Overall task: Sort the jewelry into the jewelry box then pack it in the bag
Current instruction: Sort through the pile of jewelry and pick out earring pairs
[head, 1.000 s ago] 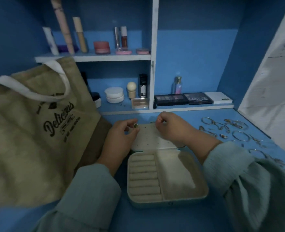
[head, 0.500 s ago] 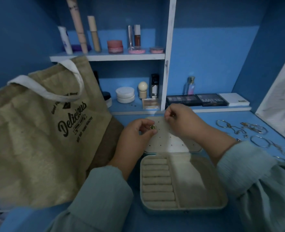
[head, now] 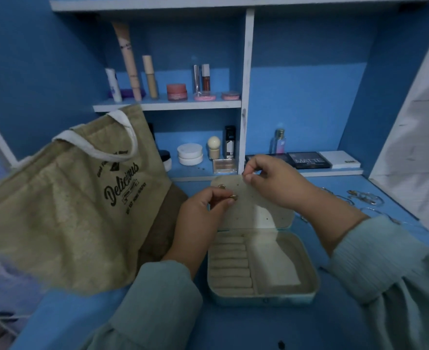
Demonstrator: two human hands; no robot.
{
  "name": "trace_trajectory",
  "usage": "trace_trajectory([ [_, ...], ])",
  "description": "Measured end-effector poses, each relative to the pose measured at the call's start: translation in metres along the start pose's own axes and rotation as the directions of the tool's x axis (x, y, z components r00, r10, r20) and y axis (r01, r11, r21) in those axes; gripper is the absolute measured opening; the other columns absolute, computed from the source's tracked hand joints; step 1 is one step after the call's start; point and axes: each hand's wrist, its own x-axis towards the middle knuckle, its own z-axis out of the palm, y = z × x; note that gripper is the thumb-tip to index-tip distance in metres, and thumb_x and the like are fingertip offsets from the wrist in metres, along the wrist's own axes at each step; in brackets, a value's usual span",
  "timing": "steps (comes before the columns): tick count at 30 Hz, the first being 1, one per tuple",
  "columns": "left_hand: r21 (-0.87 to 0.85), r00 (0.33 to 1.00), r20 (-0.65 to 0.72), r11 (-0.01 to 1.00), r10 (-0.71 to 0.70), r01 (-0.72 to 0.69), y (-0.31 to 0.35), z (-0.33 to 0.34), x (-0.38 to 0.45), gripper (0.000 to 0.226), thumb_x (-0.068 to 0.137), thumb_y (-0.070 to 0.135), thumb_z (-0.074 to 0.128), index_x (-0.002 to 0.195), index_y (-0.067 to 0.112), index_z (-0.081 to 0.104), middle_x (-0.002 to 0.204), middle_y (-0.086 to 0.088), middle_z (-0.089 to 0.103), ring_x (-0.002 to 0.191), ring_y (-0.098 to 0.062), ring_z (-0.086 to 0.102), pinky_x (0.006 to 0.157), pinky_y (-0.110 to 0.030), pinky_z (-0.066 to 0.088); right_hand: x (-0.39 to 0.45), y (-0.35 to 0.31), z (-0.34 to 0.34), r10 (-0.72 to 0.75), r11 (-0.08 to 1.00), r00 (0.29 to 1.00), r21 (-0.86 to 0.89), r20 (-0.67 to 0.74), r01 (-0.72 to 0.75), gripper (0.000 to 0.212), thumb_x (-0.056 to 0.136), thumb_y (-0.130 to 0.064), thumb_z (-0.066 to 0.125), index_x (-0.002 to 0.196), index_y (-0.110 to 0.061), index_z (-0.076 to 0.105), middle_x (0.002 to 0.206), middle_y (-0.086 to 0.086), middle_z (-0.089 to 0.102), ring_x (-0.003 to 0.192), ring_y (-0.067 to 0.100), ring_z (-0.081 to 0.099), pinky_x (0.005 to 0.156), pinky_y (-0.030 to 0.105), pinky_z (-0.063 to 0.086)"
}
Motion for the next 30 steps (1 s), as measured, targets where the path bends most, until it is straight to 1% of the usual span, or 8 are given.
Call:
trace_trajectory([
  [3,0.107,0.992,-0.053,0.988,0.117,-0.111,0.004,0.002,-0.006,0.024,0.080,0.010,0.070,0.075,0.033,0.065,0.078,0.018,0.062,0.080,0.008,0.058,0.074,-0.008,0.043,-0.009,-0.005,-0.004,0.001,1.000,1.000,-0.002,0.021,-0.001,0.023,0.090,-0.026,0.054,0.069,-0.035,0.048,0.086,-0.020,0.051,0.091,0.010,0.045,0.099,0.044,0.037],
  [5,0.268,0.970,-0.098,0.945,0.221,-0.188,0.001,0.003,-0.006,0.021,0.077,0.016,0.074,0.079,0.036,0.066,0.085,0.009,0.060,0.091,-0.008,0.056,0.087,-0.028,0.045,-0.015,-0.007,-0.006,0.000,1.000,1.000,-0.013,0.031,0.001,0.024,0.091,-0.026,0.053,0.069,-0.036,0.047,0.092,-0.019,0.050,0.093,0.007,0.043,0.100,0.040,0.036],
  [7,0.357,0.968,-0.158,0.925,0.195,-0.128,0.002,0.006,-0.007,0.020,0.075,0.027,0.074,0.078,0.042,0.063,0.089,0.012,0.050,0.100,-0.016,0.048,0.093,-0.039,0.039,-0.020,-0.009,-0.008,-0.003,1.000,0.999,-0.025,0.034,0.004,0.025,0.091,-0.027,0.052,0.070,-0.037,0.046,0.096,-0.017,0.049,0.096,0.006,0.042,0.102,0.039,0.034],
  [10,0.397,0.971,-0.193,0.916,0.138,-0.052,0.006,0.008,-0.009,0.022,0.075,0.037,0.072,0.076,0.053,0.056,0.087,0.020,0.035,0.103,-0.015,0.040,0.096,-0.043,0.035,-0.024,-0.012,-0.009,0.004,1.000,0.999,-0.024,0.048,-0.003,0.023,0.092,-0.027,0.051,0.072,-0.037,0.047,0.099,-0.016,0.050,0.099,0.006,0.042,0.104,0.039,0.032],
  [13,0.412,0.976,-0.190,0.911,0.110,-0.022,0.008,0.010,-0.009,0.021,0.076,0.040,0.070,0.078,0.054,0.054,0.089,0.015,0.033,0.104,-0.016,0.038,0.097,-0.043,0.033,-0.026,-0.012,-0.010,0.001,1.000,0.999,-0.019,0.054,0.000,0.018,0.092,-0.027,0.051,0.076,-0.036,0.049,0.099,-0.016,0.051,0.099,0.007,0.044,0.104,0.040,0.033],
  [17,0.433,0.982,-0.183,0.901,0.053,0.032,0.010,0.011,-0.009,0.015,0.078,0.042,0.068,0.081,0.051,0.057,0.097,0.009,0.035,0.106,-0.013,0.034,0.092,-0.029,0.023,-0.028,-0.012,-0.010,-0.002,1.000,0.998,-0.024,0.064,0.004,0.023,0.092,-0.027,0.052,0.071,-0.037,0.046,0.098,-0.016,0.051,0.102,0.010,0.048,0.103,0.041,0.033],
  [22,0.438,0.982,-0.191,0.896,0.007,0.079,0.009,0.011,-0.008,0.013,0.079,0.044,0.067,0.081,0.050,0.056,0.099,0.009,0.035,0.108,-0.012,0.033,0.094,-0.030,0.021,-0.029,-0.012,-0.010,-0.006,0.999,0.998,-0.036,0.068,0.008,0.025,0.091,-0.027,0.053,0.070,-0.038,0.046,0.100,-0.015,0.051,0.107,0.012,0.049,0.104,0.043,0.032],
  [30,0.434,0.970,-0.224,0.901,0.095,0.012,0.007,0.016,-0.007,0.014,0.078,0.041,0.069,0.083,0.042,0.055,0.106,0.010,0.032,0.115,-0.014,0.031,0.095,-0.030,0.022,-0.031,-0.013,-0.012,-0.006,1.000,0.997,-0.015,0.071,0.007,0.024,0.091,-0.028,0.053,0.071,-0.038,0.046,0.101,-0.016,0.050,0.105,0.010,0.048,0.105,0.041,0.032],
])
